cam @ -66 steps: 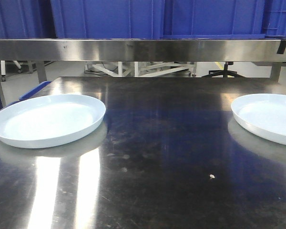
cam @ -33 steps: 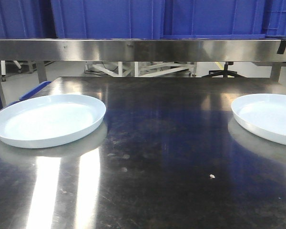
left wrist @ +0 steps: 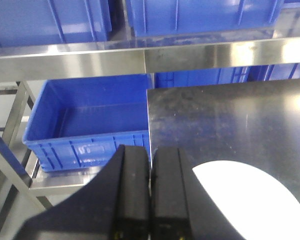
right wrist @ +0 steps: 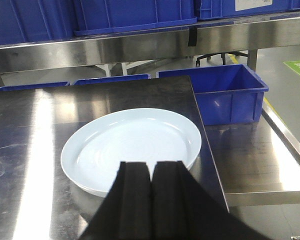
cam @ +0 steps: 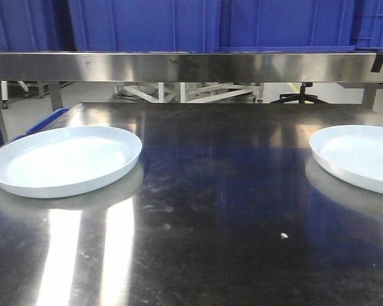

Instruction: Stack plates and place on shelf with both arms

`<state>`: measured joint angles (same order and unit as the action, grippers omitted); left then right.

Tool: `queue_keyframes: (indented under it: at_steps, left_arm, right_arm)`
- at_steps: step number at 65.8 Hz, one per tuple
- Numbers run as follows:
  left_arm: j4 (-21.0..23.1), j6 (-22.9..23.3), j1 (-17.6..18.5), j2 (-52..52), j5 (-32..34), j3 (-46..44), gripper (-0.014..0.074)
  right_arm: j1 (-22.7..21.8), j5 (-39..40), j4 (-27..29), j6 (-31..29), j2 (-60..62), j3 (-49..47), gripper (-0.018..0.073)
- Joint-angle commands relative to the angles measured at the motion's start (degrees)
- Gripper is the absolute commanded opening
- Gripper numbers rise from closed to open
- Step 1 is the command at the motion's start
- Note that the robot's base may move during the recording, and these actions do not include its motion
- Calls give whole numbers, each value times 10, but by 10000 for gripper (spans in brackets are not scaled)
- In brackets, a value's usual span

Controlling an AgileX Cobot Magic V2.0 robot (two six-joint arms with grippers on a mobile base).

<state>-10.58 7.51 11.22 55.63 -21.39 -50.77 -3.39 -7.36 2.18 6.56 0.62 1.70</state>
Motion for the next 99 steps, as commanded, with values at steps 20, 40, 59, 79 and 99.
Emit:
queue_keyframes:
  at_steps: [20, 40, 59, 79, 99]
  left_arm:
    - [0, 0, 5, -5, 49, -21, 89]
    - [3, 0, 5, -5, 32, -21, 89]
    - [8, 0, 5, -5, 11, -21, 89]
    - [16, 0, 5, -5, 0, -21, 89]
    - [32, 0, 5, -5, -12, -21, 89]
  right_arm:
    - [-4, 107, -25, -5, 11, 0, 55]
    - [-3, -26, -27, 50, -47, -145, 55]
    - [-3, -130, -40, 49, -350, -390, 55]
    - [-3, -157, -2, 49, -523, -504, 55]
    - [-3, -127, -2, 49, -567, -504, 55]
